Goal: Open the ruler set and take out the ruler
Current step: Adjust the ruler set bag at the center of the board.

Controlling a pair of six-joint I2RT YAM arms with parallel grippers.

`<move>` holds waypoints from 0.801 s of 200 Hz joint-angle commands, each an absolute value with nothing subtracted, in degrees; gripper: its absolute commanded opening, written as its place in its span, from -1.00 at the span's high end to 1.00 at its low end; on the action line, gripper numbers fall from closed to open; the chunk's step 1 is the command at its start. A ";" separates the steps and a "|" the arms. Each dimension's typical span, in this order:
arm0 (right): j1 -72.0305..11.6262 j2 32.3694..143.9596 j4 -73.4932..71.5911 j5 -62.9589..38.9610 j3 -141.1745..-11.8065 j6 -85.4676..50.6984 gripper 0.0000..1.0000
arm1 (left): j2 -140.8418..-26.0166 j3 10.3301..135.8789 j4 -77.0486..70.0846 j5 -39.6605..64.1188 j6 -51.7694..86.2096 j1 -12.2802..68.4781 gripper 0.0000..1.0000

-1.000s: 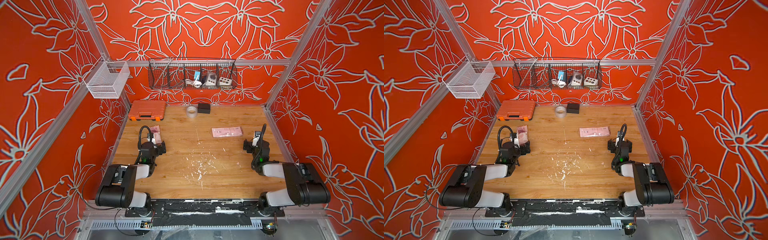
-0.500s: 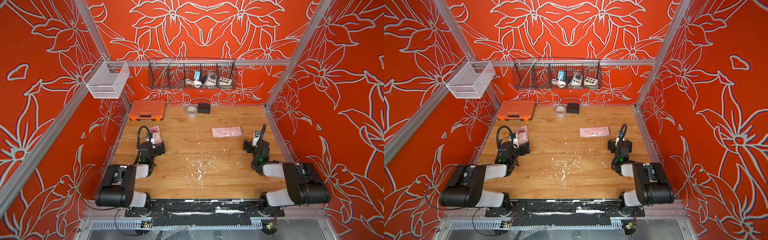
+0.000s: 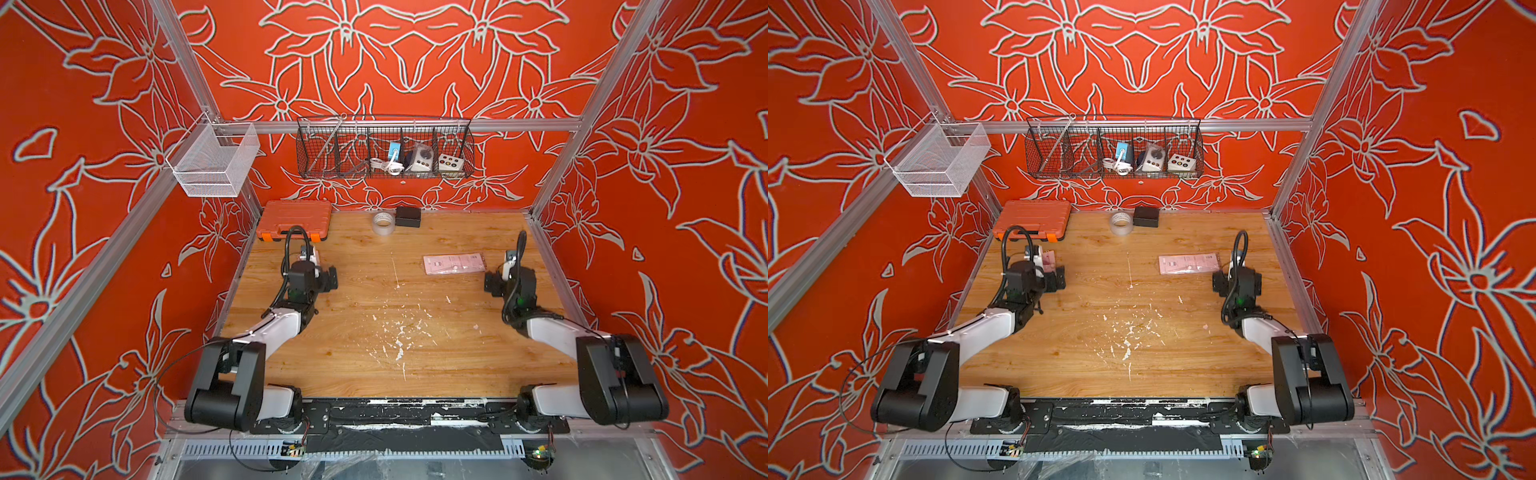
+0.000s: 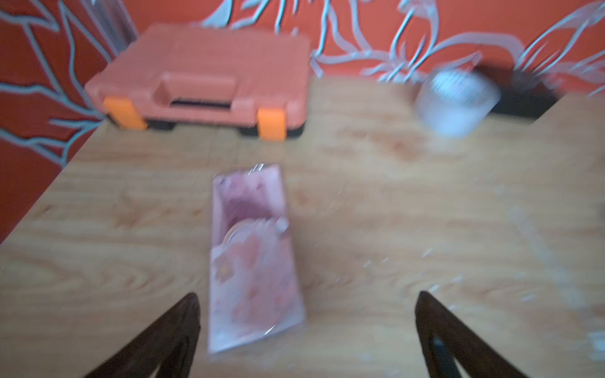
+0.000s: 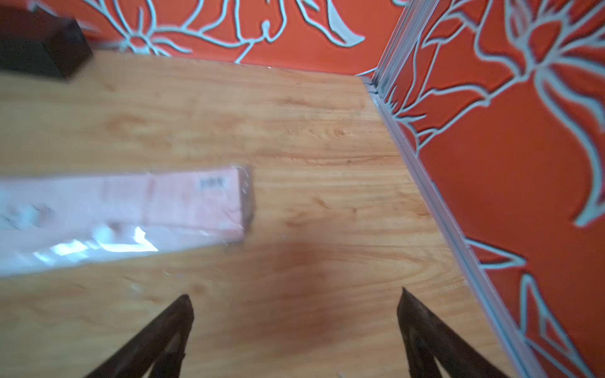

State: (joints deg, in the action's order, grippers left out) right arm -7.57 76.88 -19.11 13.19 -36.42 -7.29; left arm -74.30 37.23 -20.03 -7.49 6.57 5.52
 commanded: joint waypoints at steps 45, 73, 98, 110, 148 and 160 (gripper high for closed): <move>-16.89 79.72 5.64 7.03 -51.99 -31.38 -0.80 | -99.08 81.51 7.19 13.03 4.79 20.88 -0.96; -15.76 76.62 10.06 7.80 -49.67 -35.76 -0.80 | -116.02 100.85 17.86 22.21 1.40 24.21 -0.92; -11.28 75.92 7.22 0.43 -43.56 -41.92 -0.81 | -125.23 109.37 18.48 27.00 0.47 26.97 -0.91; -8.65 77.14 3.59 -4.85 -40.66 -44.29 -0.78 | -129.58 113.91 20.12 28.14 -0.06 28.09 -0.91; -4.66 83.82 6.21 -10.06 -43.78 -44.84 -0.78 | -141.66 127.23 27.87 31.20 -0.15 28.58 -0.91; -4.11 85.24 4.91 -11.20 -43.52 -45.93 -0.77 | -144.12 130.11 29.93 31.80 -0.52 28.65 -0.91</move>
